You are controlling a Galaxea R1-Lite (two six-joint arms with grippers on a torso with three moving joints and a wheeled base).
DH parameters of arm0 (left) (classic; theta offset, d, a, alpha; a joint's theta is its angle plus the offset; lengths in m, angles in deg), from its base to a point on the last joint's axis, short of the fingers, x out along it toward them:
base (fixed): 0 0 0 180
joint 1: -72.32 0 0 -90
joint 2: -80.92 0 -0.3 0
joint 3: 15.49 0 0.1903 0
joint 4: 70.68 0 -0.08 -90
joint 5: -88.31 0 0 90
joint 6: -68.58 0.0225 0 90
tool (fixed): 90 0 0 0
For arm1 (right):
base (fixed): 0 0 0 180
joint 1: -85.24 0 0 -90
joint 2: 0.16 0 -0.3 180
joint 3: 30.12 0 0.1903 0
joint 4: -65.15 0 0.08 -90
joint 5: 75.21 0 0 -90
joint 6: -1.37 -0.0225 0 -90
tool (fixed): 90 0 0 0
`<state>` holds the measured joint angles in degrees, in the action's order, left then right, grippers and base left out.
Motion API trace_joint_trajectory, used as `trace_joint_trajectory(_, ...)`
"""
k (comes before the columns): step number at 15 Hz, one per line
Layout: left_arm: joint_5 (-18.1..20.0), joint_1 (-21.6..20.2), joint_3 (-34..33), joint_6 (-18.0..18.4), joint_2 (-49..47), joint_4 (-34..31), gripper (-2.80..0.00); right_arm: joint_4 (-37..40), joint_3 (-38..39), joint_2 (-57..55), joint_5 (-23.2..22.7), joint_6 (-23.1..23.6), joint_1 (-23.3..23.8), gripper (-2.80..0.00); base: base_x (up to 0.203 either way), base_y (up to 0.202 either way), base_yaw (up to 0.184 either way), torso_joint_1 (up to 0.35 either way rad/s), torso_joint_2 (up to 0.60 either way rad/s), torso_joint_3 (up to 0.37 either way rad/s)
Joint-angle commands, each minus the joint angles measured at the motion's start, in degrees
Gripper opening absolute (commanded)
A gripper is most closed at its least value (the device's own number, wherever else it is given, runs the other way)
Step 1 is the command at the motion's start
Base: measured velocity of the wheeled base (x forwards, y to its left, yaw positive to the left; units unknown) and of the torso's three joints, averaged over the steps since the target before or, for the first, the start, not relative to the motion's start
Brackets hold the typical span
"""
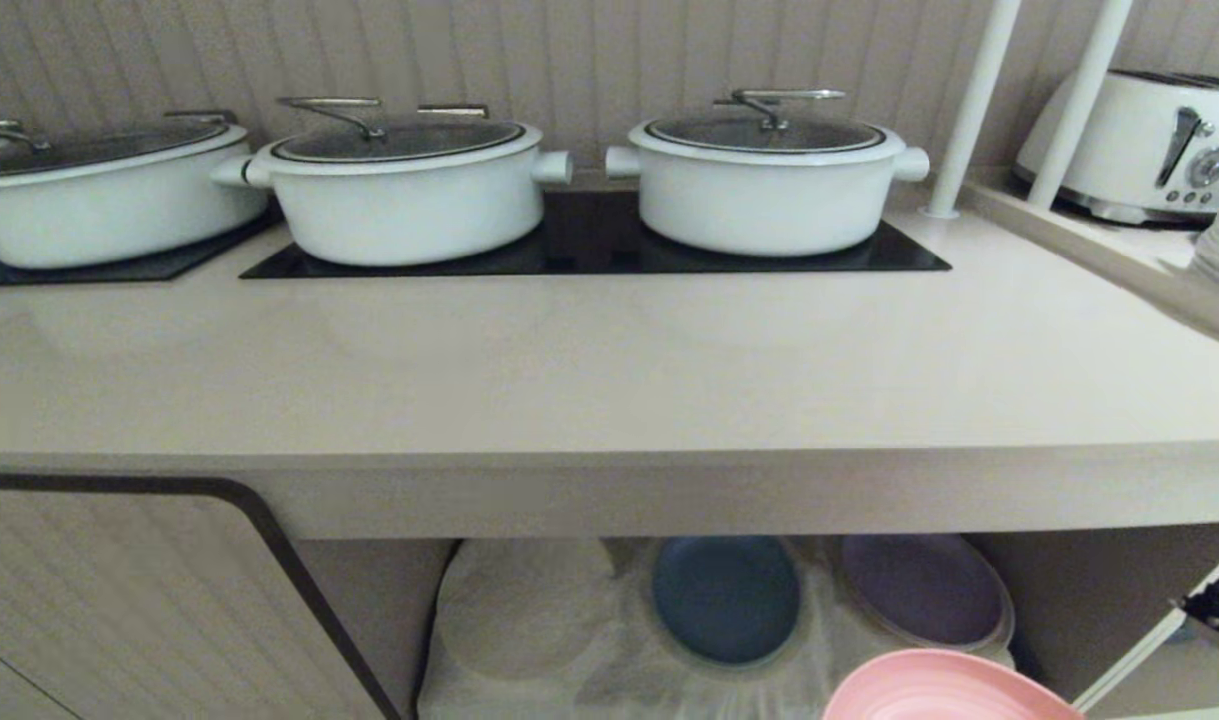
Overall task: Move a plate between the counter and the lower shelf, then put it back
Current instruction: Put the plate in the cupboard
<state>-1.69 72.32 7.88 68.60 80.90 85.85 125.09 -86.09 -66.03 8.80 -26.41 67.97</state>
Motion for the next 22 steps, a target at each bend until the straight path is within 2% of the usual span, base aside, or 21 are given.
trace_joint_trajectory(1, 0.0, 0.0, 0.0, 0.0, 0.0, 0.0, -2.8, 0.3, -0.1, 0.2, -0.1, -0.2, 0.0, -2.8, 0.0, 0.0, 0.0, -0.246, 0.5, 0.237)
trace_joint_trajectory(16, 0.0, 0.0, 0.0, 0.0, 0.0, 0.0, -2.8, 1.4, 0.1, 1.4, -0.1, -0.1, -0.3, -2.8, 0.0, 0.0, 0.0, -0.239, 0.44, 0.199)
trace_joint_trajectory(22, 0.0, 0.0, 0.0, 0.0, 0.0, 0.0, -2.8, 1.2, -0.1, 1.4, 0.0, -0.1, -0.3, -2.8, 0.0, 0.0, 0.0, -0.033, 0.14, 0.068)
